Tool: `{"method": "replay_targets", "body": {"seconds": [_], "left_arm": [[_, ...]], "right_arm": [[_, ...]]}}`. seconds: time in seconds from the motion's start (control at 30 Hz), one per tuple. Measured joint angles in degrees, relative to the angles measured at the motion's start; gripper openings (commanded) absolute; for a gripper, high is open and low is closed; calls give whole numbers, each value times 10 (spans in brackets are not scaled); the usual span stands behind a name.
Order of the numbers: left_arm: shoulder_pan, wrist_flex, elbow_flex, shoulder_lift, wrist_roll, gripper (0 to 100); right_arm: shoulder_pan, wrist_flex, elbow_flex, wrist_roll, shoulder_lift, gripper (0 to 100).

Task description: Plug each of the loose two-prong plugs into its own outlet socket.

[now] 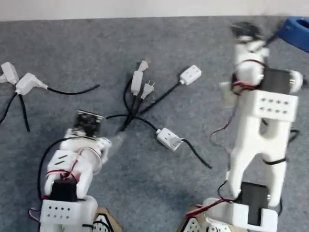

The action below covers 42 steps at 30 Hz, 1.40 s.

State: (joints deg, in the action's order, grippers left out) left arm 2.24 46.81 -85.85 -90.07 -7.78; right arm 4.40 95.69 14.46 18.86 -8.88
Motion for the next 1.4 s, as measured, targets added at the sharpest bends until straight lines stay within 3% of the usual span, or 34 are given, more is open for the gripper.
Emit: {"method": "replay_targets", "body": {"seconds": [0.13, 0.3, 0.5, 0.63, 0.83, 1.07, 1.3, 1.4], "left_arm": [[-71, 104, 45, 0, -32, 368], [-85, 179, 91, 6, -67, 368], [-98, 185, 136, 145, -149, 368], [-118, 182, 234, 307, -176, 368], [-200, 265, 497, 628, -200, 368], [-264, 403, 815, 950, -290, 368], [-265, 465, 1022, 1122, -303, 368], [-265, 472, 1051, 1161, -323, 368]], "right_arm": [[57, -82, -114, 10, 0, 681], [106, -211, -309, 46, -2, 681], [106, -423, -594, 59, -2, 681], [107, -521, -691, 59, -23, 681], [121, -580, -725, 5, -22, 681], [133, -581, -716, -42, -71, 681], [195, -593, -698, -60, -173, 680], [240, -602, -697, -62, -187, 609]]}}
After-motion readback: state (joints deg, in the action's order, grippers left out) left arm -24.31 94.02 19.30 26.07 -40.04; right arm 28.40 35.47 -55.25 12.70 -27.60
